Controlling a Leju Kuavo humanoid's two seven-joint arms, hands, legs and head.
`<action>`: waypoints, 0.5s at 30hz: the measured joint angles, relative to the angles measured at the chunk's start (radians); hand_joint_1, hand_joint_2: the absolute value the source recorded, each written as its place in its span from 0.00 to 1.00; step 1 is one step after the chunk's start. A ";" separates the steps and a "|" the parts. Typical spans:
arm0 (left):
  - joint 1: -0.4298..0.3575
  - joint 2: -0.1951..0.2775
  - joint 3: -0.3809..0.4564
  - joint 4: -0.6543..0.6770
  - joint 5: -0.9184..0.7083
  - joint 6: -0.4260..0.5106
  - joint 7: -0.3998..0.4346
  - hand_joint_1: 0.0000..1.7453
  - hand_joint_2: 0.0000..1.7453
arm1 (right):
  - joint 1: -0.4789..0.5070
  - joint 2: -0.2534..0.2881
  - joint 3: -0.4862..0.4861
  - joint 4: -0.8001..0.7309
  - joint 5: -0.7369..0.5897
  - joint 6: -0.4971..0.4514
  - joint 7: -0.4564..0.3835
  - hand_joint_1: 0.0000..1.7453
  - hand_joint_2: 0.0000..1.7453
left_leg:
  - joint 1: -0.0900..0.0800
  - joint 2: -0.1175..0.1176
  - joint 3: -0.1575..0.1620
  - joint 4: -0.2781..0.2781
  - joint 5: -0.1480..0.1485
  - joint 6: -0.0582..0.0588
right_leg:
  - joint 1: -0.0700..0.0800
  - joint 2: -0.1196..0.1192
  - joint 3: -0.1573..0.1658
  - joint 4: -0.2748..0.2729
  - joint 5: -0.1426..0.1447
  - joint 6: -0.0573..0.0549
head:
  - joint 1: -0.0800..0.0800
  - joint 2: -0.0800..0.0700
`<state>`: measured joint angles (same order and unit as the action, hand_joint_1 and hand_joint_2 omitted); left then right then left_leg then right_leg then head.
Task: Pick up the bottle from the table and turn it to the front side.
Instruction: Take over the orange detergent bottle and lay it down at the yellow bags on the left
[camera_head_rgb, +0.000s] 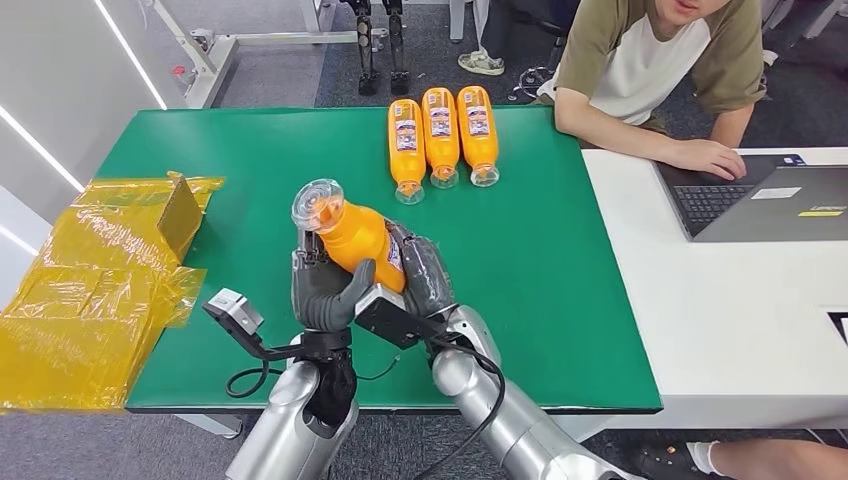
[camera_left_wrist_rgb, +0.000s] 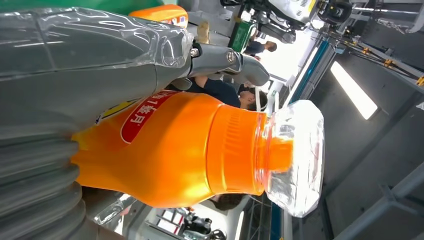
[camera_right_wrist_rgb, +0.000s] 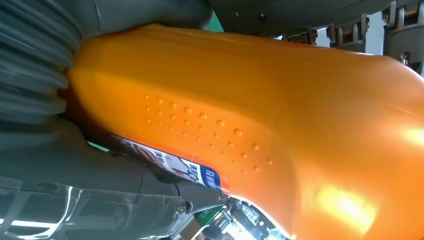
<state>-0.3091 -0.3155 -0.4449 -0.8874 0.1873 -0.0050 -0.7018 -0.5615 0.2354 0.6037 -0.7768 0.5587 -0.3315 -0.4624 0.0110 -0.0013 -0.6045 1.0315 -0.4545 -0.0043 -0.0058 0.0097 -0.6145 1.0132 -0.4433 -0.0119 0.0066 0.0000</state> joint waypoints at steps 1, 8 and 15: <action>0.000 0.000 0.002 0.003 -0.001 0.002 0.000 0.00 1.00 | -0.003 0.000 0.000 0.006 0.009 0.009 0.008 1.00 1.00 | 0.000 0.000 0.000 0.000 0.000 0.000 | 0.000 0.000 0.000 0.000 0.000 0.000 | 0.000 0.000; 0.001 0.000 0.015 0.017 -0.013 0.010 0.000 0.00 1.00 | -0.012 0.000 0.001 0.023 0.058 0.054 0.038 1.00 1.00 | 0.000 0.000 0.000 0.000 0.000 0.000 | 0.000 0.000 -0.001 0.000 0.000 0.000 | 0.000 0.000; 0.000 -0.001 0.017 0.031 -0.049 0.042 0.000 0.00 1.00 | -0.012 -0.003 -0.001 0.023 0.085 0.104 0.041 1.00 1.00 | 0.000 0.000 0.000 0.000 0.000 0.000 | 0.000 0.000 -0.001 0.000 0.000 0.000 | 0.000 0.000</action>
<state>-0.3093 -0.3168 -0.4276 -0.8565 0.1385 0.0370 -0.7019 -0.5735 0.2320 0.6031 -0.7543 0.6441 -0.2278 -0.4213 0.0110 -0.0011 -0.6047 1.0315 -0.4545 -0.0043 -0.0058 0.0101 -0.6153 1.0131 -0.4434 -0.0119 0.0067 0.0000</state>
